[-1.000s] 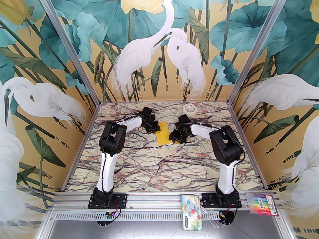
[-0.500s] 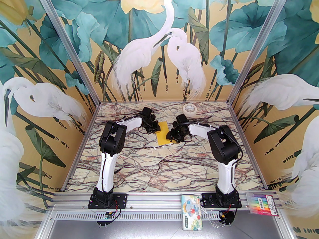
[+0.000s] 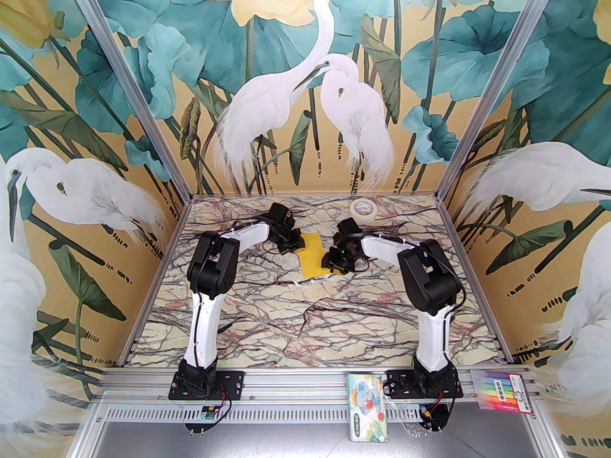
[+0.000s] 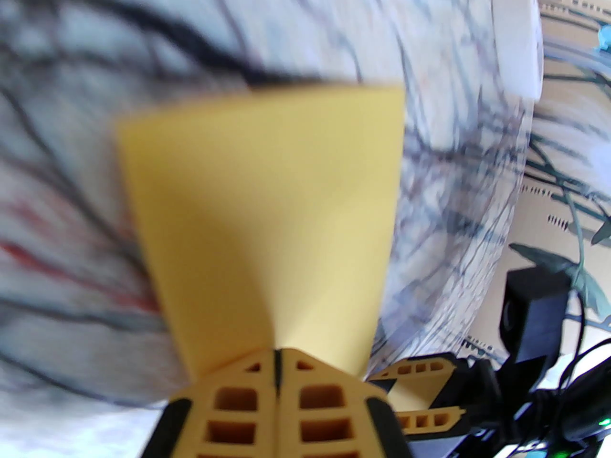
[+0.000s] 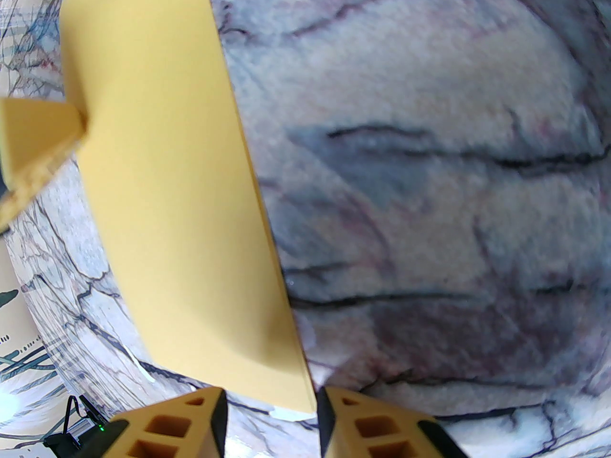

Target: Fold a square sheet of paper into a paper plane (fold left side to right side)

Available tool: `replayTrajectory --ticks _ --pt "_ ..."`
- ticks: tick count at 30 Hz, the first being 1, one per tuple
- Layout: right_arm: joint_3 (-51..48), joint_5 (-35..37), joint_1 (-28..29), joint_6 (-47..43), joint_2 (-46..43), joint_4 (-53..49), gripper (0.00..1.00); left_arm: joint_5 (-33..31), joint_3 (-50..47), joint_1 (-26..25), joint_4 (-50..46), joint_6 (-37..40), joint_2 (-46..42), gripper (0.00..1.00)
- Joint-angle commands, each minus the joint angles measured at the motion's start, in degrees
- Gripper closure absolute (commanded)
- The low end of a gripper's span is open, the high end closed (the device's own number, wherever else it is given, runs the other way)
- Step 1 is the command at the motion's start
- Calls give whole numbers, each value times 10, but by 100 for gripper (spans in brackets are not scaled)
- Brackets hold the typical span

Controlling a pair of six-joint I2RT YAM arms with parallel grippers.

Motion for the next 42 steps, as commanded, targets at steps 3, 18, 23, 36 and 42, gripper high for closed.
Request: replayTrajectory --ticks 3,18,23,36,42 --pt "18 23 4 -12 -2 -21 59 6 54 19 -22 25 30 97" --pt "38 29 10 -16 13 -46 56 -31 48 11 -47 32 81 97" --pt "45 15 16 -9 24 -37 56 -29 43 10 -43 31 79 97" --pt "48 -5 19 1 4 -13 58 -27 40 7 -42 30 75 97" --pt "61 23 23 -6 0 -38 57 -23 41 5 -41 30 78 97"
